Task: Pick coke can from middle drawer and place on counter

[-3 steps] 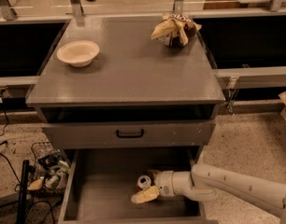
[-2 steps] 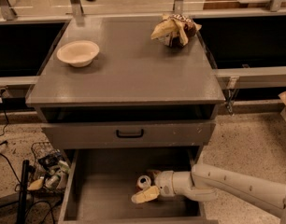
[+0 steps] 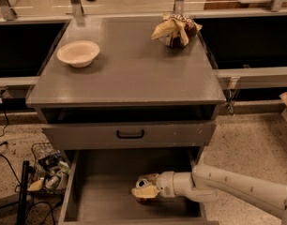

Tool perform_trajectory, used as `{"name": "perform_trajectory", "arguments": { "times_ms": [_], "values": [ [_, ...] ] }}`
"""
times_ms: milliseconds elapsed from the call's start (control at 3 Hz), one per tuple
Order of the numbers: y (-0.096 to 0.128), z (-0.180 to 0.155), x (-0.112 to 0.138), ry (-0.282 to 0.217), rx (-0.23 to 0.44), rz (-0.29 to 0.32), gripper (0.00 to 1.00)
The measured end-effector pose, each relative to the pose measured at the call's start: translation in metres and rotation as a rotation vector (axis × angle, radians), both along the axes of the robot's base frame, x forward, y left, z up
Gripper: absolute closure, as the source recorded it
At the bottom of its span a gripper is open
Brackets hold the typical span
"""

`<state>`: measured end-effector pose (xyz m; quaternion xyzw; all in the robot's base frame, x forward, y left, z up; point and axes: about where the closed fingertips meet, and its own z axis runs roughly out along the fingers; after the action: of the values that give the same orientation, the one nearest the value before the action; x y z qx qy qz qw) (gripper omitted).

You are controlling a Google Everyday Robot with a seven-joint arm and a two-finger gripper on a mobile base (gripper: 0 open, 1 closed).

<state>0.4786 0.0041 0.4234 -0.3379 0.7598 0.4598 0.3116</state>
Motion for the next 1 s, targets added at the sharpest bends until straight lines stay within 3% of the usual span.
{"name": "perform_trajectory", "arguments": {
  "times_ms": [667, 1000],
  "values": [
    [0.0001, 0.0000, 0.0000, 0.000, 0.000, 0.000, 0.96],
    [0.0001, 0.0000, 0.0000, 0.000, 0.000, 0.000, 1.00]
  ]
}}
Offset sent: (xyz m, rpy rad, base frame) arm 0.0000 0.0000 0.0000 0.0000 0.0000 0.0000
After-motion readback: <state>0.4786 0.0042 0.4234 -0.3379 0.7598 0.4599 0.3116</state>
